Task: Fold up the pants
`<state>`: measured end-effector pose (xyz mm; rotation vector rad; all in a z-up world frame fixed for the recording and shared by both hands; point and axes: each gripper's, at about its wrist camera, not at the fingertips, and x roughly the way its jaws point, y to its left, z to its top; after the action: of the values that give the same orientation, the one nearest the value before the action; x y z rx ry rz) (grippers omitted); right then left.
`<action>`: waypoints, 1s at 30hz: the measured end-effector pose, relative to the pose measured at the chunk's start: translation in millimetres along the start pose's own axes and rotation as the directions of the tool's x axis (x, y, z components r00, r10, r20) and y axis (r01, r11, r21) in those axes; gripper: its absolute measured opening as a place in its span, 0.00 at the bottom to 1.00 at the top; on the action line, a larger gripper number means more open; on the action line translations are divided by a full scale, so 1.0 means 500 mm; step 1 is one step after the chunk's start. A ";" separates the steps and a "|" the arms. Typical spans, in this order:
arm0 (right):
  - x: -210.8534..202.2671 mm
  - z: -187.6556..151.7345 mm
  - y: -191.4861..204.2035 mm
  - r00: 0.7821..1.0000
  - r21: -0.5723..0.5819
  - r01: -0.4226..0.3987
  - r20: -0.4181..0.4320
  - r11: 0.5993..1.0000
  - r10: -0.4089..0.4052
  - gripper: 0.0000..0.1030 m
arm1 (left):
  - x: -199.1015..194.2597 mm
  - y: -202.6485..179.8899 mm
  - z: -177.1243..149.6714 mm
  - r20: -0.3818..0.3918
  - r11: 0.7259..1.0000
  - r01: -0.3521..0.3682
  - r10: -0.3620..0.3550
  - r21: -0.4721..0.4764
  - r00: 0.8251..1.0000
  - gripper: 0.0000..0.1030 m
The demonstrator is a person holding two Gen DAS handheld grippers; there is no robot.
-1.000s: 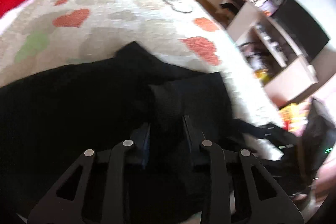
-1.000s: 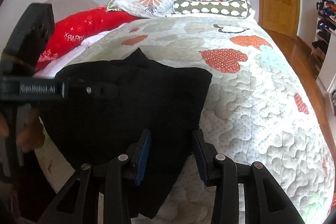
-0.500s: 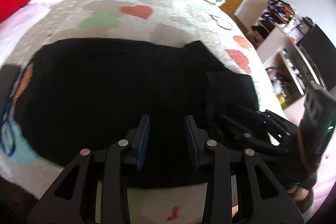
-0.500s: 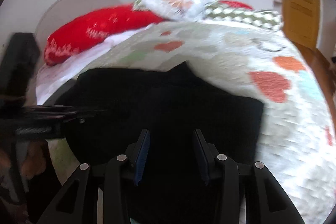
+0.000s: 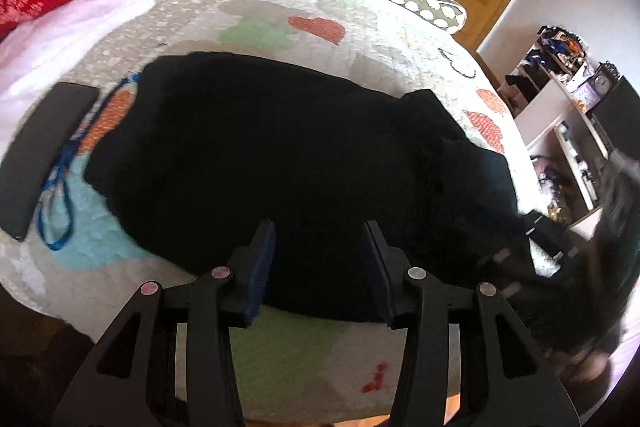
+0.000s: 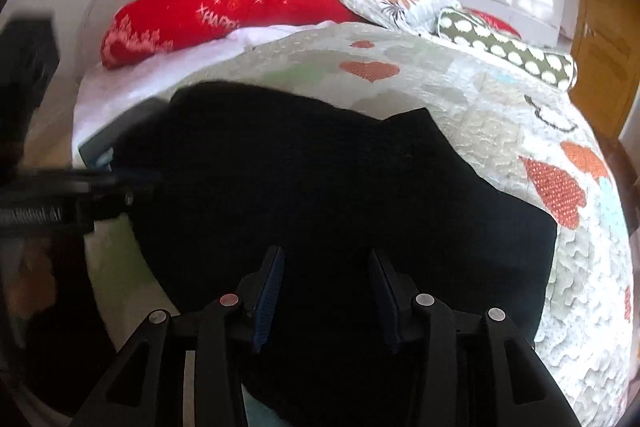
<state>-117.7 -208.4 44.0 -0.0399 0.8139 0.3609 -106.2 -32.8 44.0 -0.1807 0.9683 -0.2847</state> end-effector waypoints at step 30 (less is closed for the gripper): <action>-0.024 0.071 0.051 0.998 0.015 -0.001 0.070 1.000 0.000 0.45 | -0.047 0.060 -0.024 0.068 0.993 -0.100 0.104 -0.063 0.992 0.43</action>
<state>-108.8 -182.2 79.7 -0.0136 0.7474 0.3546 -123.9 3.1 47.7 -0.1937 0.9132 -0.1550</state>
